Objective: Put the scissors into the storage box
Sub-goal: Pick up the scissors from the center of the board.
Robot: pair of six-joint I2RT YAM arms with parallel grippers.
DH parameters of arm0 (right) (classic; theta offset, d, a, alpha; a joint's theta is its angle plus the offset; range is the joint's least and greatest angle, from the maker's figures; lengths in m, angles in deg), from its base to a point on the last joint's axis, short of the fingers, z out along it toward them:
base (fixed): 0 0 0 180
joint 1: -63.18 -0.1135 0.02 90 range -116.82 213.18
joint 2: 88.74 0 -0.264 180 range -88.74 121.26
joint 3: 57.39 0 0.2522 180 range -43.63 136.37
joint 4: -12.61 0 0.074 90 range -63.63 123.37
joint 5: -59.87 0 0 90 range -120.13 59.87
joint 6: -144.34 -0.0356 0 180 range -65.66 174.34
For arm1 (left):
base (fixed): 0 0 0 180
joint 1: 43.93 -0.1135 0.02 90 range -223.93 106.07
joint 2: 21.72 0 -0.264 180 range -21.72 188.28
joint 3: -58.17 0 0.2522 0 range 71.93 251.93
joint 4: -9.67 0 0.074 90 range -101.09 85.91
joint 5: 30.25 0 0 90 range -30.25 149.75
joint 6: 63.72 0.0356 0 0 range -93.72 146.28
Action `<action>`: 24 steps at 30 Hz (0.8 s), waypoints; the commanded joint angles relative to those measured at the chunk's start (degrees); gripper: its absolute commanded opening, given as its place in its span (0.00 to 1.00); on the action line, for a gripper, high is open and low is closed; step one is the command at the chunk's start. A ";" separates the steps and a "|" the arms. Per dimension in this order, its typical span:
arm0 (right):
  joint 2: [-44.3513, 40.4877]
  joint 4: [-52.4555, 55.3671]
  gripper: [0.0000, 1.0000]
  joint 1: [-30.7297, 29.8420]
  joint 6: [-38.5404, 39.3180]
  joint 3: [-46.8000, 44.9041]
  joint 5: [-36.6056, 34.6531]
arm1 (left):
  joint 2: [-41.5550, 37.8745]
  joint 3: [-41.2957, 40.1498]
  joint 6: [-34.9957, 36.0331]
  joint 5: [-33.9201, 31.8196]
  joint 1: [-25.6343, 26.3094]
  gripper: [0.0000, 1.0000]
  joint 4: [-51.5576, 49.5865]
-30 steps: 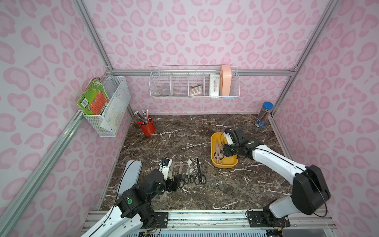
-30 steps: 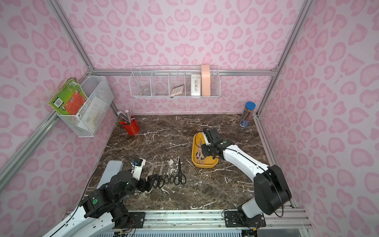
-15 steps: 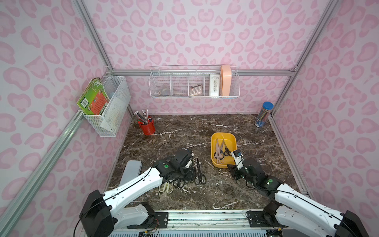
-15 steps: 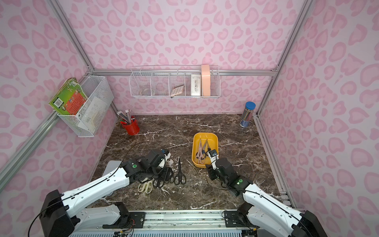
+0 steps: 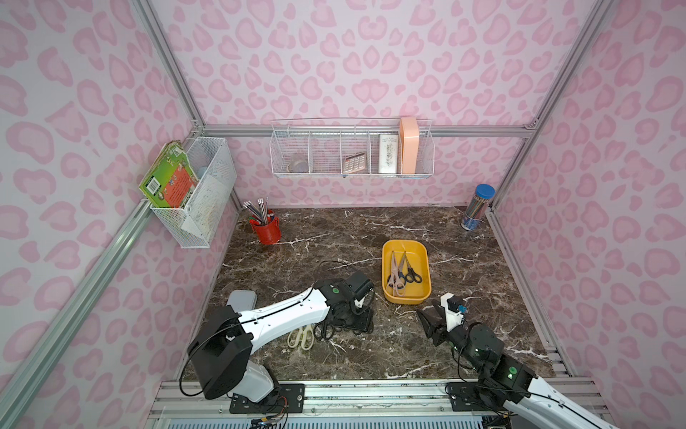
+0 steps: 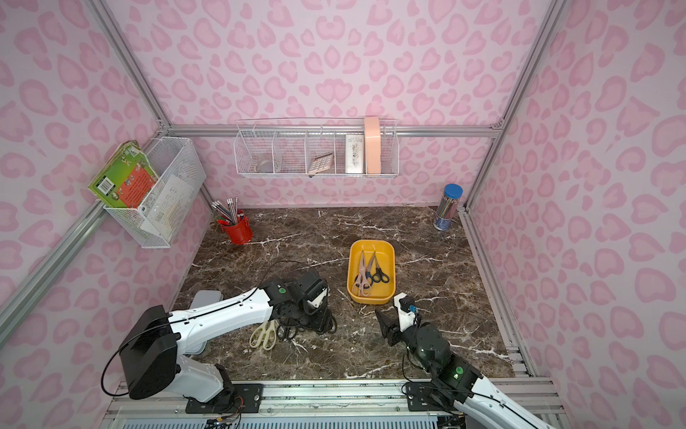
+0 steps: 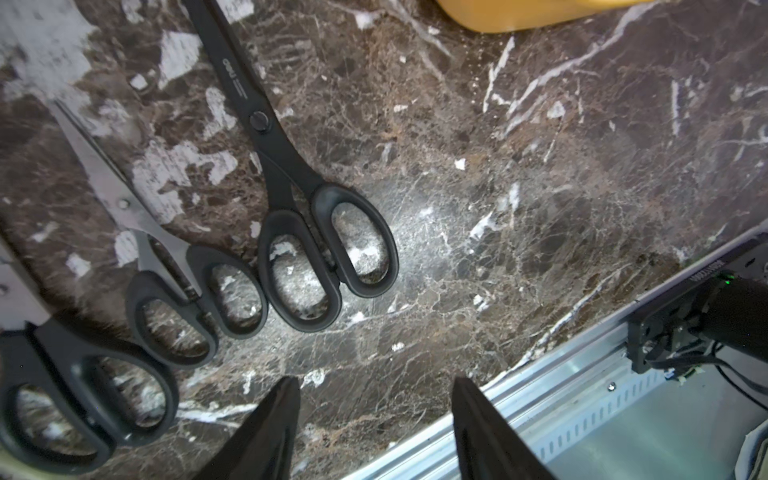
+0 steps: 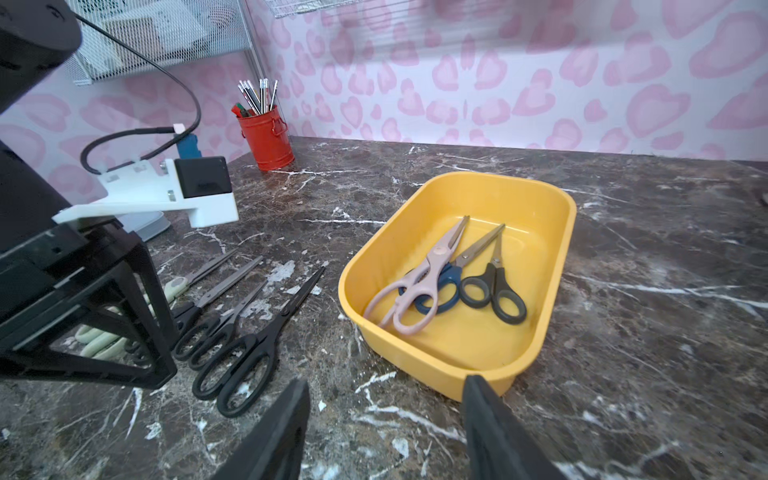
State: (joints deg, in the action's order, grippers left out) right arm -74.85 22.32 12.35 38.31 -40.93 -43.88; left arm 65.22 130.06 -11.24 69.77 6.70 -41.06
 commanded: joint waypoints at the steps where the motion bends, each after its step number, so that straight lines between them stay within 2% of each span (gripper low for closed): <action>1: -0.24 -2.98 0.61 -0.22 1.36 -0.27 1.34 | 1.91 1.94 -0.94 0.19 0.00 0.64 -1.20; 5: -0.63 -3.11 0.60 -0.28 1.44 -0.46 1.38 | 3.30 2.76 -1.54 -0.63 0.05 0.62 -1.33; 10: -0.62 -3.32 0.60 -0.33 1.53 -0.66 1.63 | 5.22 3.00 -2.73 -0.45 0.04 0.56 -1.32; 21: -0.67 -3.86 0.60 -0.43 2.11 -0.85 3.22 | 11.16 4.21 -2.61 -0.89 0.10 0.54 -0.08; 24: -0.65 -3.86 0.60 -0.45 2.17 -0.85 3.57 | 13.73 5.61 -2.14 -0.75 0.06 0.51 -0.59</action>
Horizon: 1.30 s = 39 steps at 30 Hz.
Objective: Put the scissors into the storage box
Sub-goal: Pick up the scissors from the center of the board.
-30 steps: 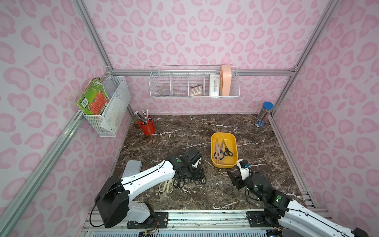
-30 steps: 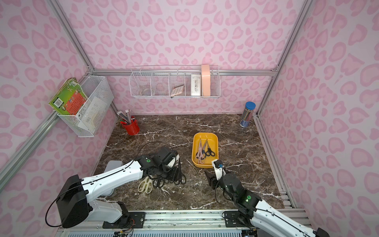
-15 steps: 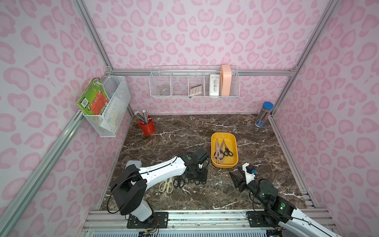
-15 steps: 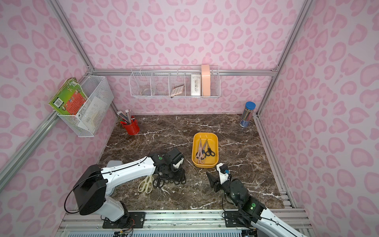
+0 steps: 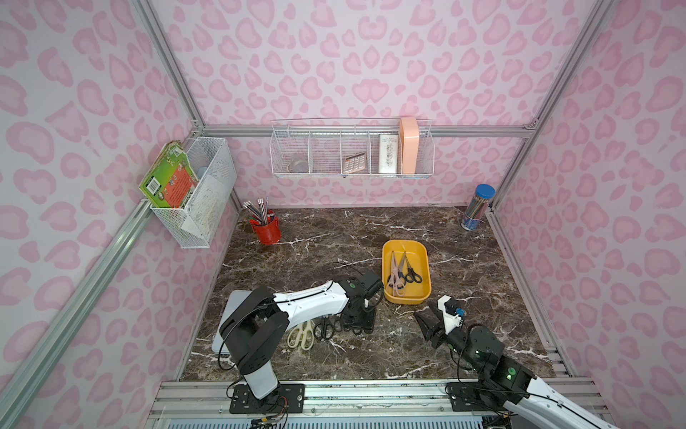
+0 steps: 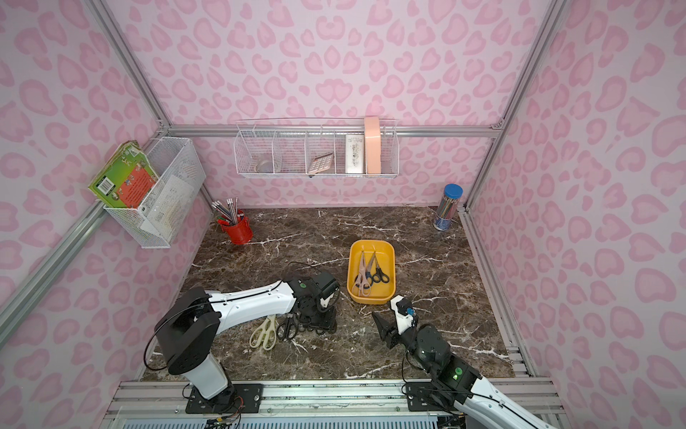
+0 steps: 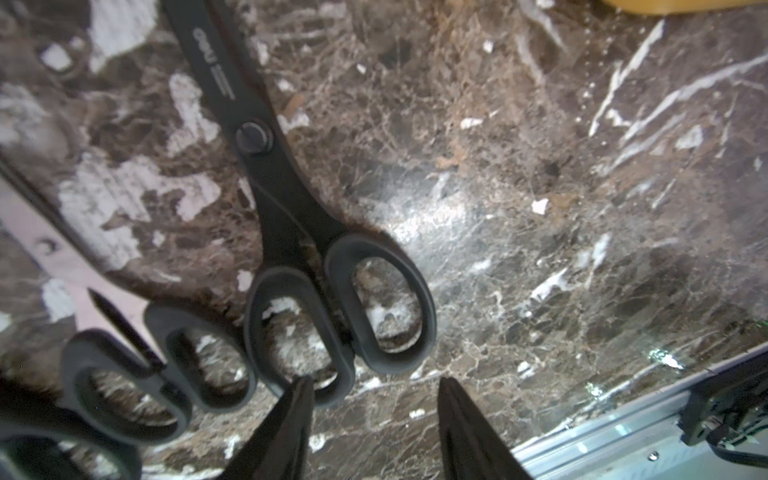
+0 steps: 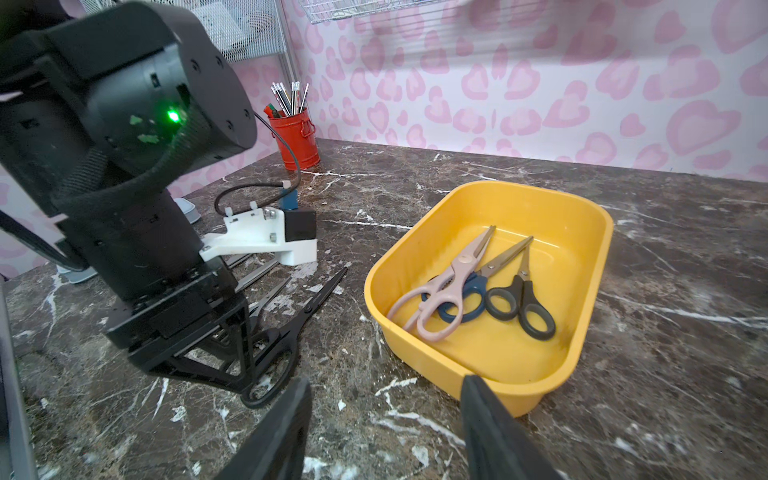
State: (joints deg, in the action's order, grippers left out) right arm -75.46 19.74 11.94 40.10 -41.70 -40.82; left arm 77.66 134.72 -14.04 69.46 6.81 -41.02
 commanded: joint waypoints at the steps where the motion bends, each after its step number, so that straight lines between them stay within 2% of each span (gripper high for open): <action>1: -0.02 -1.28 0.61 -0.04 0.37 -0.01 0.56 | 2.17 1.40 0.63 -0.49 -0.09 0.50 -1.01; 5: -0.04 -1.28 0.62 -0.08 0.36 -0.01 0.64 | 4.63 2.20 0.95 -0.81 0.00 0.44 -2.10; 9: -0.09 -1.36 0.62 -0.07 0.48 -0.06 0.94 | 6.18 3.48 1.45 -2.55 -0.03 0.42 -4.19; 13: -0.07 -1.44 0.63 -0.08 0.61 -0.02 1.09 | 7.54 4.26 2.43 -3.00 0.01 0.24 -5.12; 16: -0.07 -1.44 0.63 -0.04 0.62 -0.02 1.03 | 6.55 4.37 3.08 -3.91 0.02 0.21 -5.14; 19: -0.08 -1.38 0.63 -0.07 0.53 -0.08 0.88 | 4.02 4.68 3.79 -5.93 -0.09 0.12 -6.27; 29: -0.09 -1.19 0.63 -0.02 0.27 -0.02 -0.38 | -4.93 13.31 8.30 -12.56 -0.05 0.12 -15.83; 34: -0.14 -0.62 0.62 -0.13 -0.09 0.26 -1.97 | -1.43 24.37 11.44 -10.13 -0.07 0.13 -17.58; 39: -0.18 -0.23 0.62 -1.16 -0.02 0.57 -3.49 | 5.95 32.33 12.32 -4.76 -0.02 0.12 -13.04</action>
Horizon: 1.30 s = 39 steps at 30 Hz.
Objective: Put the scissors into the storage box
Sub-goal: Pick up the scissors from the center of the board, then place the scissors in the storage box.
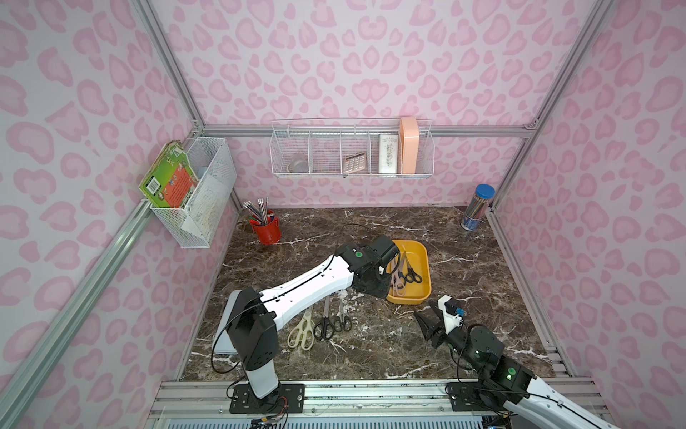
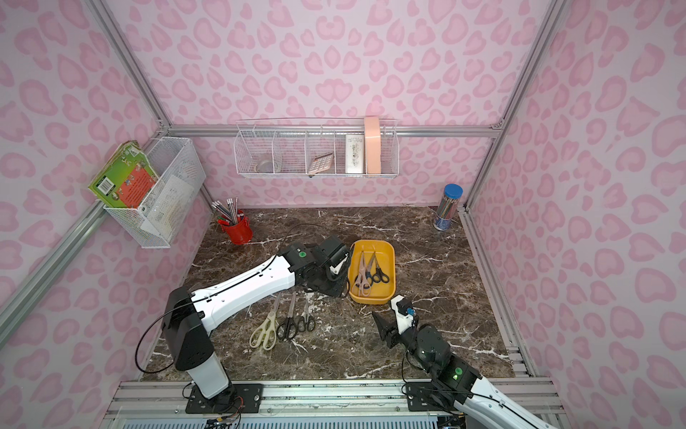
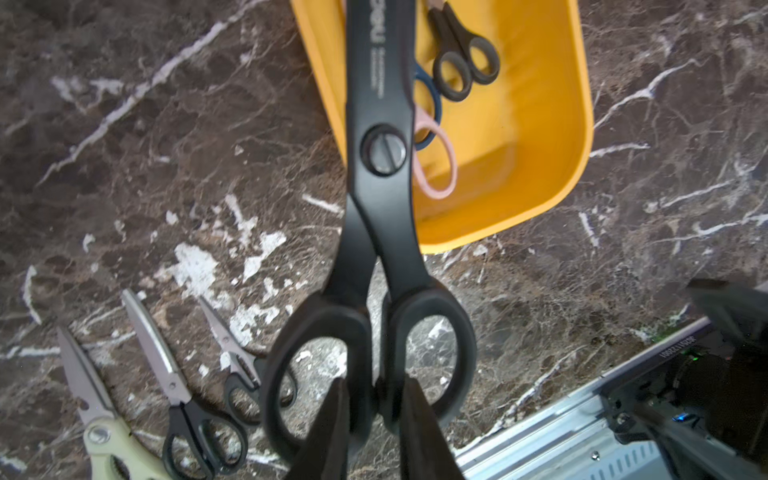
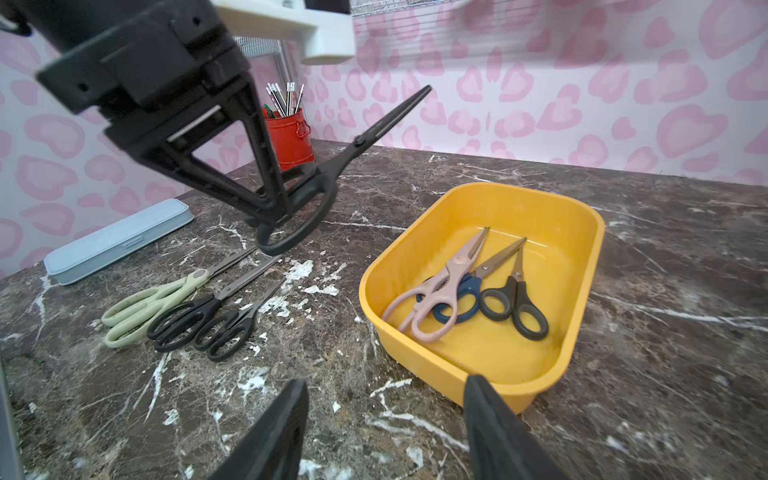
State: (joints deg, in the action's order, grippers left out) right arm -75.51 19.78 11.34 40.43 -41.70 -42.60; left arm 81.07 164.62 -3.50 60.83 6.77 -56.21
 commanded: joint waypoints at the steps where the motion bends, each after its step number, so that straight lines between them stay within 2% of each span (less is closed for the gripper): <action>1: -0.14 -0.27 0.62 -0.85 -0.40 0.49 -2.19 | 4.12 3.51 1.60 5.23 0.01 0.12 3.79; 11: -0.16 -0.35 0.62 -2.21 -0.32 0.55 -4.05 | 18.99 15.37 -3.25 14.76 -0.06 0.13 12.10; 22: -0.23 -0.39 0.61 -3.30 0.03 0.50 -4.71 | 26.19 16.93 -9.52 16.78 -1.91 0.13 18.86; 28: -0.26 -0.44 0.62 -3.69 0.11 0.46 -5.16 | 29.64 20.34 -10.99 16.87 -2.17 0.15 18.61; 30: -0.27 -0.52 0.62 -3.83 0.18 0.45 -5.28 | 30.48 21.13 -11.05 17.46 -2.13 0.21 18.61; 34: -0.31 -0.54 0.62 -3.96 0.21 0.40 -5.42 | 31.40 22.12 -11.73 18.36 -2.21 0.23 17.23; 39: -0.31 -0.62 0.62 -4.07 0.29 0.38 -5.40 | 29.51 20.11 -12.71 18.01 -2.26 0.31 18.35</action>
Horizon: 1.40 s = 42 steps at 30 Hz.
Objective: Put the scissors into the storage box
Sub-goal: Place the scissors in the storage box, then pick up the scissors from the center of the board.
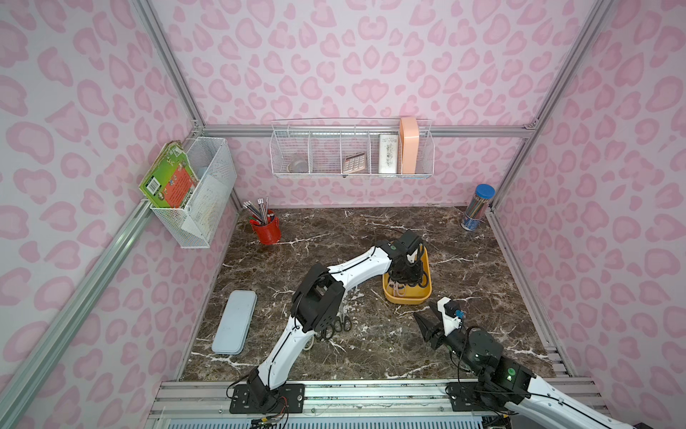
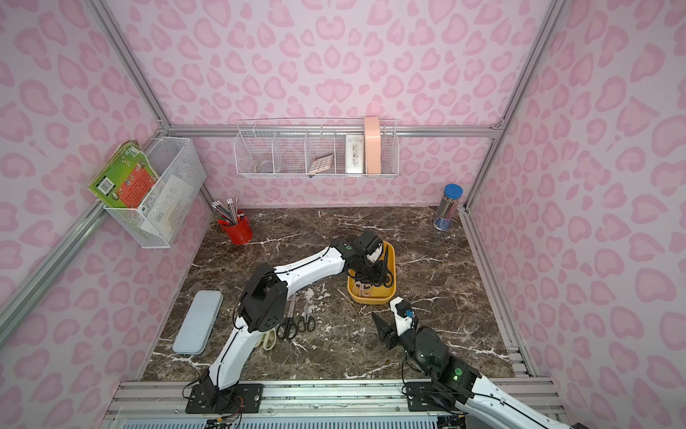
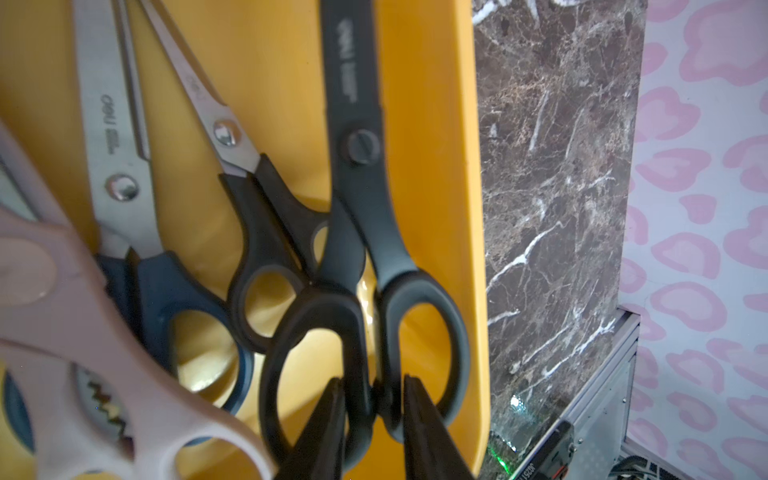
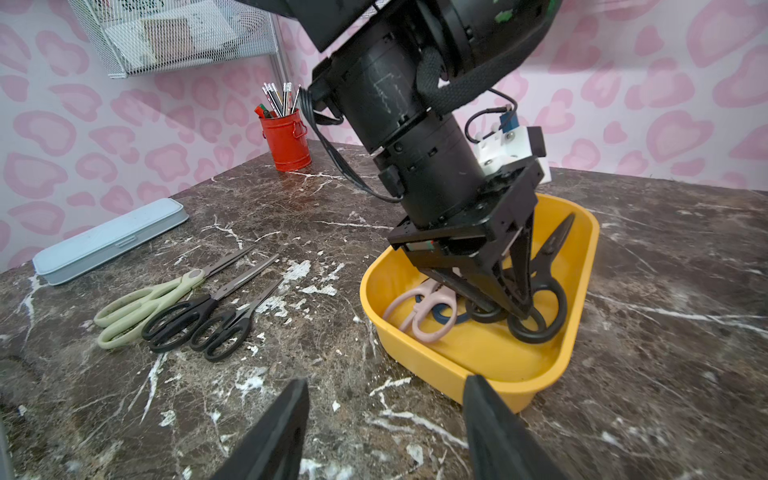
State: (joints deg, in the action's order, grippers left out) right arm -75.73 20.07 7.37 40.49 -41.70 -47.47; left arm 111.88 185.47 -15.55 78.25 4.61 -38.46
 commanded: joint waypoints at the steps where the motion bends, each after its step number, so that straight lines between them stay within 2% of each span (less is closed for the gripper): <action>1: -0.04 -0.90 0.62 -0.12 0.22 0.36 -0.58 | -1.88 -1.33 -0.79 0.57 -0.04 0.36 1.26; 4: -0.05 -0.96 0.62 -0.13 0.25 0.42 -0.59 | -3.61 -2.51 -1.16 0.59 -0.03 0.42 3.14; 9: -0.10 -0.90 0.62 -0.21 0.27 0.37 -0.62 | -8.71 -4.95 -0.49 -0.71 -0.10 0.43 6.75; 12: -0.10 -0.90 0.62 -0.23 0.22 0.38 -0.54 | -14.74 -9.97 1.31 -2.10 -0.18 0.43 11.76; 15: -0.10 -1.15 0.62 -0.18 0.52 0.27 -0.15 | -21.34 -15.31 4.40 -5.07 -0.37 0.43 12.18; 20: 1.10 -3.93 0.65 -1.24 3.75 -0.39 7.04 | -35.73 -30.64 8.16 -11.29 -2.38 0.47 10.39; 22: 5.36 -5.99 0.66 -3.02 5.08 0.11 8.38 | -41.82 -38.01 8.26 -13.18 -4.01 0.49 8.15; 26: 19.76 -10.28 0.67 -9.72 7.86 3.03 5.47 | -49.90 -46.29 7.03 -19.82 -6.47 0.53 -3.59; 28: 25.24 -11.86 0.68 -12.34 8.81 4.34 3.89 | -52.41 -50.09 7.03 -20.12 -7.50 0.52 -7.45; 30: 27.15 -12.03 0.68 -12.92 8.94 4.84 3.88 | -54.44 -53.41 5.72 -20.47 -7.98 0.50 -10.45; 33: 23.88 -11.95 0.68 -12.92 8.71 3.61 2.88 | -55.59 -58.22 2.24 -17.71 -8.96 0.50 -12.28; 36: 17.12 -10.73 0.69 -12.79 8.14 1.87 -0.05 | -55.65 -61.52 -0.55 -15.35 -8.87 0.48 -11.33; 39: 9.65 -9.04 0.69 -12.10 7.53 0.20 -1.66 | -53.77 -62.22 -0.73 -14.56 -8.64 0.48 -9.93; 42: 4.35 -7.51 0.68 -11.10 7.04 -0.81 -1.55 | -50.46 -60.72 0.61 -14.11 -8.47 0.42 -10.19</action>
State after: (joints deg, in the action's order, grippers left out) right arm -68.82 11.52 -4.17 48.29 -42.05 -47.49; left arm 59.71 123.85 -14.74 63.04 -3.92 -48.41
